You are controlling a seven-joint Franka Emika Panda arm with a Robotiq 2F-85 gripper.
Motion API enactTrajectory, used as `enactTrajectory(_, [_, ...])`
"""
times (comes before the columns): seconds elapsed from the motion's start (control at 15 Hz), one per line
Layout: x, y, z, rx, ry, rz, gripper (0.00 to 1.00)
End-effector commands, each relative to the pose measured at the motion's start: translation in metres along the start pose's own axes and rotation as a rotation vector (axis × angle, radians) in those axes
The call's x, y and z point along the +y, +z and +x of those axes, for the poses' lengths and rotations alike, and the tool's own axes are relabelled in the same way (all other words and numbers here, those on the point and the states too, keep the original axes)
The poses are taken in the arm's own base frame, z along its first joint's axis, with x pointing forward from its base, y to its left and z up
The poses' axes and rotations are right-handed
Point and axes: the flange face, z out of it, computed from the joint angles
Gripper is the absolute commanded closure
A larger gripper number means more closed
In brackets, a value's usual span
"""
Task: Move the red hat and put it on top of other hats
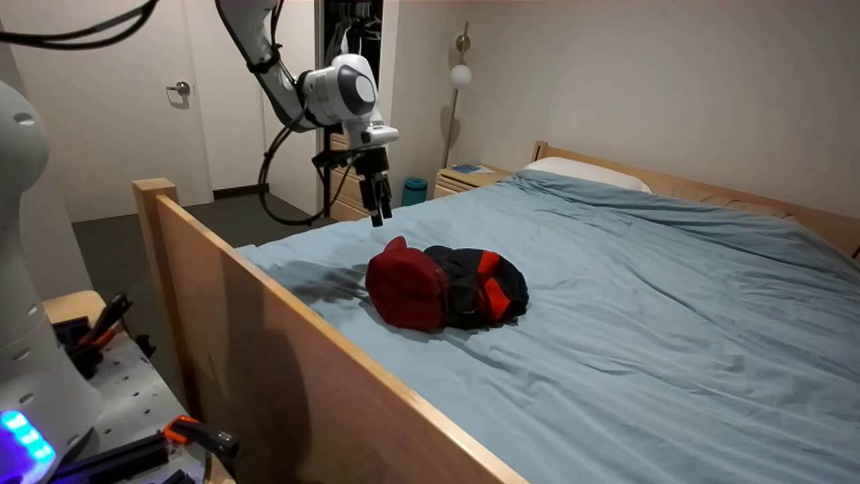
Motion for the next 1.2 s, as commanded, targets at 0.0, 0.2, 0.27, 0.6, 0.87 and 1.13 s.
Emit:
enactTrajectory(0.0, [-0.001,-0.001,-0.001,-0.006,-0.002,0.003,0.0])
enactTrajectory(0.2, [-0.004,0.017,0.004,0.078,0.086,-0.126,0.0])
enactTrajectory(0.27, [-0.004,0.021,0.005,0.09,0.104,-0.169,0.0])
enactTrajectory(0.6, [-0.022,0.04,0.003,0.089,0.133,-0.267,0.0])
enactTrajectory(0.87, [-0.039,0.044,0.001,0.087,0.132,-0.239,0.0])
enactTrajectory(1.13, [-0.046,0.044,0.003,0.094,0.148,-0.215,0.0])
